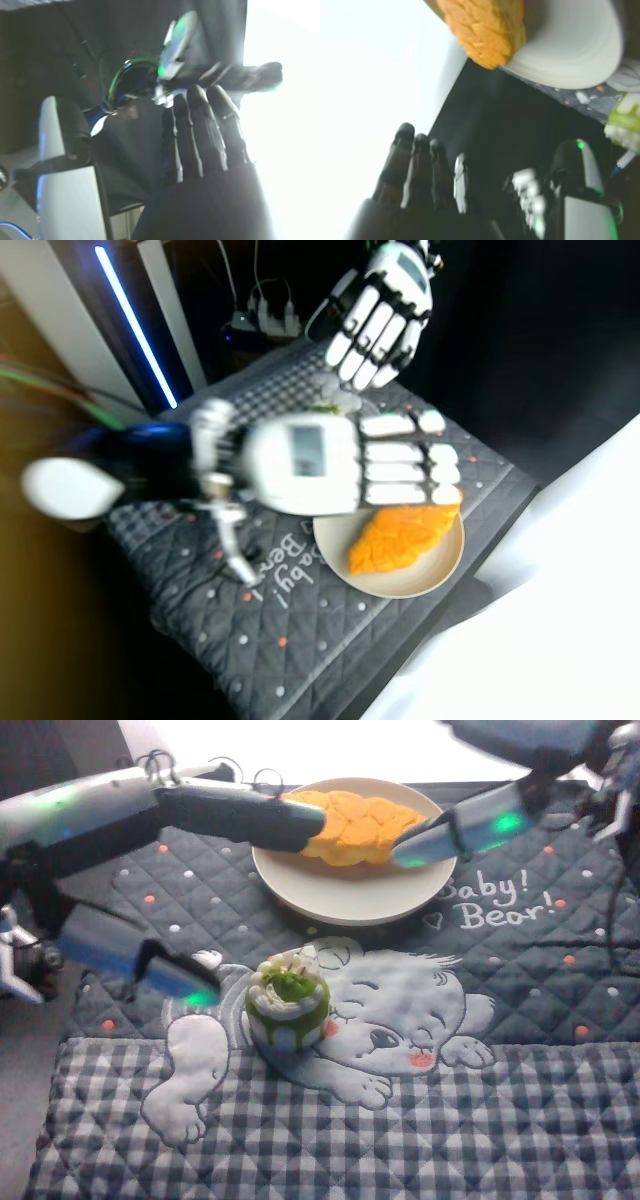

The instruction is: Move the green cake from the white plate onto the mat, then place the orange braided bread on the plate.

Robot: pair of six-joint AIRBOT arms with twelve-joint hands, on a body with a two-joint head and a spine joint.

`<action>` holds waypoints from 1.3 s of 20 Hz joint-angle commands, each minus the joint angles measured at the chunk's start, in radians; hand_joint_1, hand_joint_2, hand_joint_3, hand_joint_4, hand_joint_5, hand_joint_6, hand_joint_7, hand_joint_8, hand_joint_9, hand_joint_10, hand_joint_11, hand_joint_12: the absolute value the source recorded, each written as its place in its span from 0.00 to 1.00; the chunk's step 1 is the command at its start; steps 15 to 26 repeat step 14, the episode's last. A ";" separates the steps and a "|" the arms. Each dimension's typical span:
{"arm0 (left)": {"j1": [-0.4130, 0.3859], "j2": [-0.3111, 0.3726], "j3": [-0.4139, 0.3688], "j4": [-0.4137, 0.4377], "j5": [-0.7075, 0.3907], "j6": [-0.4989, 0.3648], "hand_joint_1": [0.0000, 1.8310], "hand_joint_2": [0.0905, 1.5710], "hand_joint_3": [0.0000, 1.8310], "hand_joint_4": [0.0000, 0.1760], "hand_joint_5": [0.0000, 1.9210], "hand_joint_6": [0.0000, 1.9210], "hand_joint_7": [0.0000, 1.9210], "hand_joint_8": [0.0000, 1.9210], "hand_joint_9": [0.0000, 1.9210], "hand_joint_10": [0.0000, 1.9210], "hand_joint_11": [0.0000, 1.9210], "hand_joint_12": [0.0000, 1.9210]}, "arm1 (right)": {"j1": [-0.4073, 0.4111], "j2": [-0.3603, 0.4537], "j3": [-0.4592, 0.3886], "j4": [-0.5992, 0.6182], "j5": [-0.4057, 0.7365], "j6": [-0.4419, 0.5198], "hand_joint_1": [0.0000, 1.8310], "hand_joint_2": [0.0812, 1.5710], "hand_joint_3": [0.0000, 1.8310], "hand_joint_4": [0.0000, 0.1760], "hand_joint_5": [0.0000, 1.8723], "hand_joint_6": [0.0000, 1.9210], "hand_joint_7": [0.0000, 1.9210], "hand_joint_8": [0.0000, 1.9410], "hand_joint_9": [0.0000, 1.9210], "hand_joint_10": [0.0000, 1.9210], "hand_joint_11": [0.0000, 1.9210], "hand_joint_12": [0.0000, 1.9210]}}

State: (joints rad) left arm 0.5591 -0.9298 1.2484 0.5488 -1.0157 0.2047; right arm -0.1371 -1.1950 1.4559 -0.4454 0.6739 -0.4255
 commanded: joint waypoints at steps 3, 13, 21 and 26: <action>0.014 0.022 -0.014 -0.124 -0.153 0.047 0.55 0.51 0.01 0.00 0.21 0.00 0.28 0.00 0.25 0.03 0.00 0.67 | 0.008 0.060 -0.082 0.034 0.173 -0.027 0.38 0.47 0.00 0.79 0.00 0.00 0.03 0.00 0.04 0.01 0.09 0.05; 0.106 0.041 -0.032 -0.286 -0.288 0.113 0.49 0.61 0.00 0.00 0.14 0.00 0.21 0.00 0.17 0.01 0.00 0.63 | -0.274 0.200 -0.198 0.266 0.576 -0.087 0.42 0.42 0.00 0.25 0.09 0.01 0.10 0.01 0.10 0.01 0.06 0.03; 0.123 0.048 -0.037 -0.308 -0.309 0.118 0.51 0.59 0.00 0.00 0.15 0.00 0.19 0.00 0.17 0.01 0.00 0.54 | -0.300 0.210 -0.206 0.281 0.601 -0.087 0.44 0.44 0.00 0.13 0.13 0.01 0.12 0.00 0.11 0.00 0.05 0.03; 0.123 0.048 -0.037 -0.308 -0.309 0.118 0.51 0.59 0.00 0.00 0.15 0.00 0.19 0.00 0.17 0.01 0.00 0.54 | -0.300 0.210 -0.206 0.281 0.601 -0.087 0.44 0.44 0.00 0.13 0.13 0.01 0.12 0.00 0.11 0.00 0.05 0.03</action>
